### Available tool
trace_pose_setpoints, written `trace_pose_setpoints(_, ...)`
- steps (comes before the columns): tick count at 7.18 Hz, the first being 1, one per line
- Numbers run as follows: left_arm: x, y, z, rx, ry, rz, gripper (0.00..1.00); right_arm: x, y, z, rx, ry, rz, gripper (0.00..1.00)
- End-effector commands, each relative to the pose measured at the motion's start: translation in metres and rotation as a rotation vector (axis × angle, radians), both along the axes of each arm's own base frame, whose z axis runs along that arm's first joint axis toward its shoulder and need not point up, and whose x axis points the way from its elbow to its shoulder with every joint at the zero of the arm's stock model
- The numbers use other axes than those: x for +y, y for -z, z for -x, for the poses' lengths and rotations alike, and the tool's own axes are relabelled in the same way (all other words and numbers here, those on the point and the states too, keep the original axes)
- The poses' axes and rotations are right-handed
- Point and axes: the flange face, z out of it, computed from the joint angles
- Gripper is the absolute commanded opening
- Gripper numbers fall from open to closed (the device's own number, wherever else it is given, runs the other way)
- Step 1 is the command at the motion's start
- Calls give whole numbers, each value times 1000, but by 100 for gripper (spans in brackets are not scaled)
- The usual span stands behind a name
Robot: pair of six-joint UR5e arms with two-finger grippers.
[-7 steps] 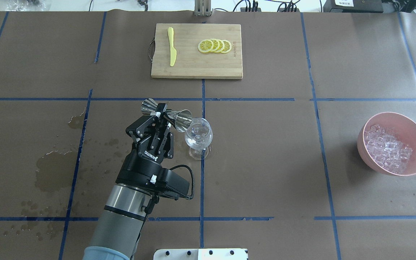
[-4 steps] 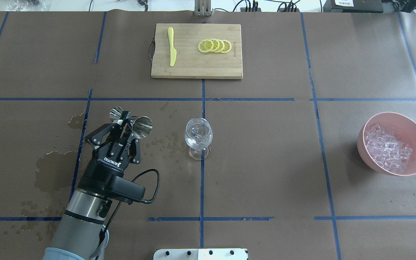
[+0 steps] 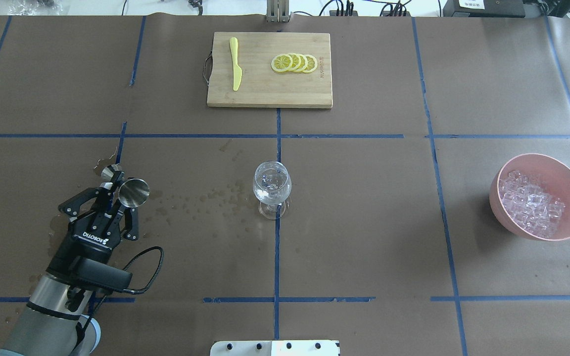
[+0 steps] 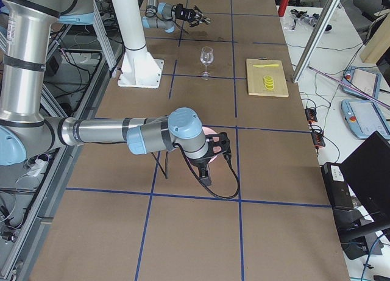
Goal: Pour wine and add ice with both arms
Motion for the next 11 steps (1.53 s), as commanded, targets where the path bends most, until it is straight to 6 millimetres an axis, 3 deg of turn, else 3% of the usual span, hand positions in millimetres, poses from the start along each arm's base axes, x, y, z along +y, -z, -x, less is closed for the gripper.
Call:
trace_pose_setpoints(1, 18, -59, 47, 33, -56, 1, 0, 1, 0, 0, 1, 0, 0, 100)
trace_pose_setpoints(4, 30, -96, 79, 161, -116, 23, 0, 1, 4, 0, 1, -1, -6, 100)
trace_pose_setpoints(5, 48, -99, 73, 255, -189, 46, 0, 1, 4, 0, 1, -1, -6, 100)
trace_pose_setpoints(7, 97, -102, 53, 635, -420, 217, 0, 0, 7, 0, 2, 0, -15, 100)
trace_pose_setpoints(8, 108, -103, 49, 788, -480, 301, 0, 0, 7, 0, 2, 0, -15, 100)
trace_pose_setpoints(11, 116, -110, 50, 839, -416, 400, 0, 0, 8, 0, 2, 0, -17, 100)
